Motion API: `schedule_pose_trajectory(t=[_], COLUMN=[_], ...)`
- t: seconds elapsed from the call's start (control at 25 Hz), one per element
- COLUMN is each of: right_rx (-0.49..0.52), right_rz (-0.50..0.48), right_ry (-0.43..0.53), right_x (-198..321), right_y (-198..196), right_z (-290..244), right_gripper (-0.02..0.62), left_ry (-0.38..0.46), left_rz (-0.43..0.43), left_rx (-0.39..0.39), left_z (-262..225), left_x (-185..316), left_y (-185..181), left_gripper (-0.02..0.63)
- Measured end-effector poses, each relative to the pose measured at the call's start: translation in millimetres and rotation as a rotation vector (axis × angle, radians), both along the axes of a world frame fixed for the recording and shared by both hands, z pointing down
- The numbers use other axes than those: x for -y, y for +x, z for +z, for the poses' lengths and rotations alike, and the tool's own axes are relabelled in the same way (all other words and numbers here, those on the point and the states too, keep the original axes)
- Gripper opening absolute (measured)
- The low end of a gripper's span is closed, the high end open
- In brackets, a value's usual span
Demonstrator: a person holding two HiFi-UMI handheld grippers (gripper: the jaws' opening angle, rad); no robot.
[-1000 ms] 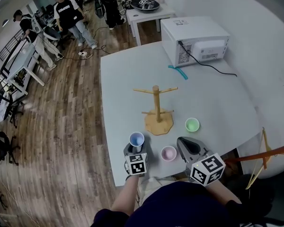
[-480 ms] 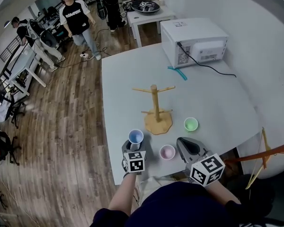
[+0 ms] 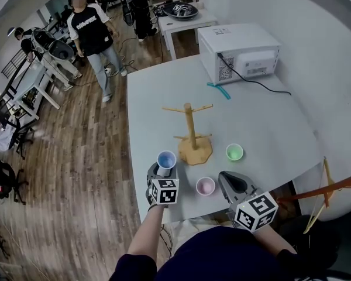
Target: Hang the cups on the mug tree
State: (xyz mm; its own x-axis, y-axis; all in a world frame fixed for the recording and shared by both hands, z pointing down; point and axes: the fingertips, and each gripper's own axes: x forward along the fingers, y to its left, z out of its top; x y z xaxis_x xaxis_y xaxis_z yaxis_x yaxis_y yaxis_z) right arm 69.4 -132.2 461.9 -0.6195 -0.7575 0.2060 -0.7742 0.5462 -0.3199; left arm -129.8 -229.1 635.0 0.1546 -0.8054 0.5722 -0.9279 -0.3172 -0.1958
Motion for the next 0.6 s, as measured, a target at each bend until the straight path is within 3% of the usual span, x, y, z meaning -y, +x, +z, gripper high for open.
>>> schedule_pose_trajectory(t=[0.6], right_rx=[0.022], right_rz=[0.025], right_ry=[0.001], right_x=[-9], right_y=[12], right_z=[-2], right_gripper=[0.030], left_ry=[-0.005], left_rz=[0.053], left_rx=[0.336], left_z=[-16], left_x=[31], left_y=[-21], left_gripper=[0.241])
